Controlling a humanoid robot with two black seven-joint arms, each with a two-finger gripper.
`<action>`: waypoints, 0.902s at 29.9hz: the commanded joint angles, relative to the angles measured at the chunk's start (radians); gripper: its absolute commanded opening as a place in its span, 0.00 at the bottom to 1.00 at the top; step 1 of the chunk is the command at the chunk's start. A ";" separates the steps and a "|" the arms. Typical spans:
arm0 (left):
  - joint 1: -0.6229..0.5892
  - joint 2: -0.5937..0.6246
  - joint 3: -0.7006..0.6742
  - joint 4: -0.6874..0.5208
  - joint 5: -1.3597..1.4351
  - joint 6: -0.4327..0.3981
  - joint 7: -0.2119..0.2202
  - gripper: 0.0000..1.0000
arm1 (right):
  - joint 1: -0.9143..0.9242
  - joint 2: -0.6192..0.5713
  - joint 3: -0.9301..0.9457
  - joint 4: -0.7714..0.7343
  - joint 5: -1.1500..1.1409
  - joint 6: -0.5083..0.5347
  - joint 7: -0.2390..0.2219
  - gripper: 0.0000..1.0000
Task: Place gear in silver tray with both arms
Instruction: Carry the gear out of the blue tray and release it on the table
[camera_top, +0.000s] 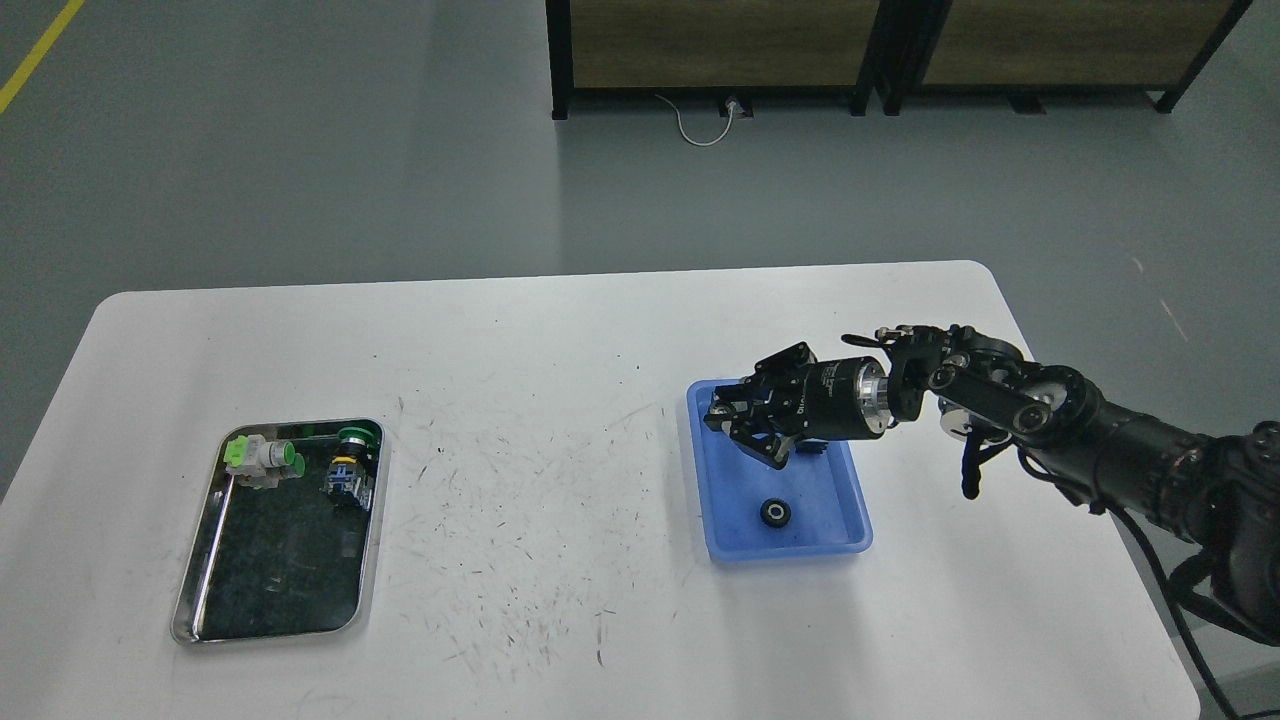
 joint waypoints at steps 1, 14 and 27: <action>0.001 -0.003 -0.001 0.000 0.000 0.001 0.000 0.98 | 0.044 0.053 -0.058 0.004 0.007 0.000 0.000 0.28; 0.001 -0.004 -0.001 -0.003 0.000 0.001 0.002 0.98 | 0.059 0.189 -0.193 0.014 0.010 0.000 0.003 0.28; 0.003 -0.004 0.004 -0.003 0.000 0.007 0.003 0.98 | 0.059 0.276 -0.270 0.007 0.007 0.000 0.004 0.30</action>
